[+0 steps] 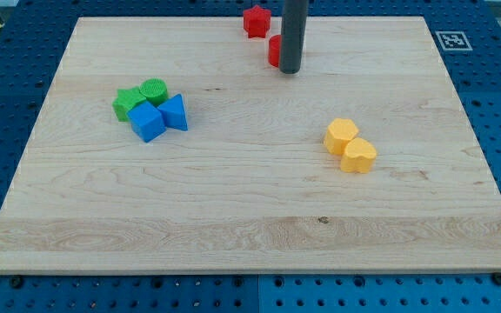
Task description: Move the red circle left to the red star
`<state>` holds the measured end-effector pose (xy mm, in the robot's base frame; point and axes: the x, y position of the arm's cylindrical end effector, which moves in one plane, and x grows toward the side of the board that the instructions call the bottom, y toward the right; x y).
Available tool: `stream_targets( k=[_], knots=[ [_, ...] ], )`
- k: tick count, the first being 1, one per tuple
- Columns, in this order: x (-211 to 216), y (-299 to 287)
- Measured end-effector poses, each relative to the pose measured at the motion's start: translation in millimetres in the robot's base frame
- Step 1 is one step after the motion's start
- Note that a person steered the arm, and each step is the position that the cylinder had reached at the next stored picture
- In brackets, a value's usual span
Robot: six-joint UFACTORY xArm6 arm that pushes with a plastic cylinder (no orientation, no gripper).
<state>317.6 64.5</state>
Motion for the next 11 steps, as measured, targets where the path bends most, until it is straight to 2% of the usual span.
stream_targets(
  k=[1, 6, 11],
  knots=[
    [-4.7, 24.2],
    [-38.9, -67.1],
    [-61.9, -92.7]
  ],
)
